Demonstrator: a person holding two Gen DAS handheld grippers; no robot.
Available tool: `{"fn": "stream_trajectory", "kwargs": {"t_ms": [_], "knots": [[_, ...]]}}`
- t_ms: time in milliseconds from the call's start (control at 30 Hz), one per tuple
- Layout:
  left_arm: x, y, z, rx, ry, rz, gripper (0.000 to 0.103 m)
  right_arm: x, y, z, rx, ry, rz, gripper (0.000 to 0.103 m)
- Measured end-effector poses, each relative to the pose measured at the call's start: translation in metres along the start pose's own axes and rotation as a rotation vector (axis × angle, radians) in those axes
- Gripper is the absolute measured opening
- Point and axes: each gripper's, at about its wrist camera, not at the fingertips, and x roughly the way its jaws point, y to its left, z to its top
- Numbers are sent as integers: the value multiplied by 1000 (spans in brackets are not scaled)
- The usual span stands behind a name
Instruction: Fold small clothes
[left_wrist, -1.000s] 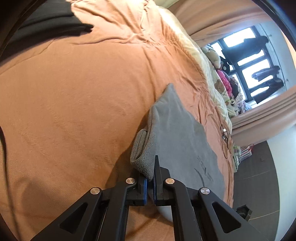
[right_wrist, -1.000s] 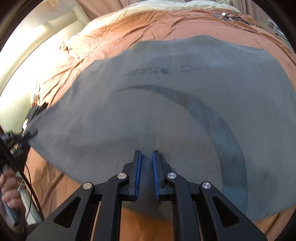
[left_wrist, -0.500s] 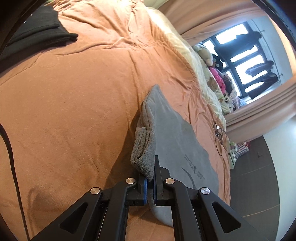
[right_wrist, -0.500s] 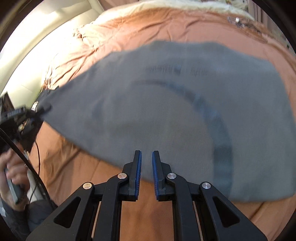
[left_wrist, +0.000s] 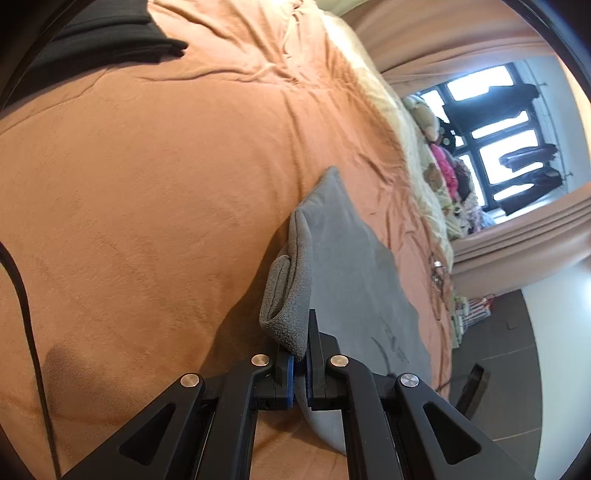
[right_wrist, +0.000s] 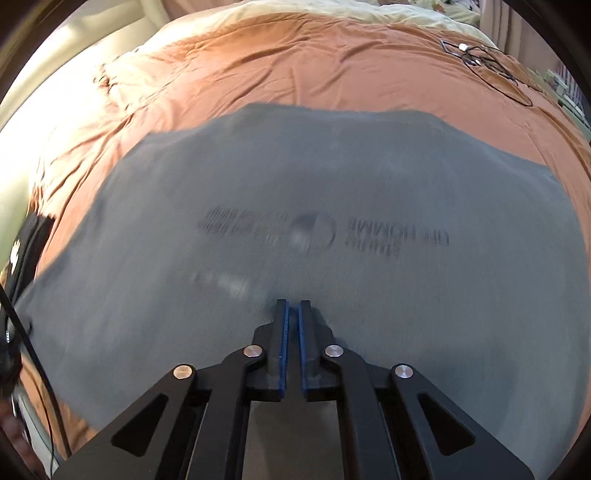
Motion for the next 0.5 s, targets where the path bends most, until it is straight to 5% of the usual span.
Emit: {"fn": "stream_trajectory", "kwargs": {"t_ms": [500], "knots": [[28, 3, 2, 6, -5, 196, 4, 68, -20, 93, 67, -7, -30, 0]]}}
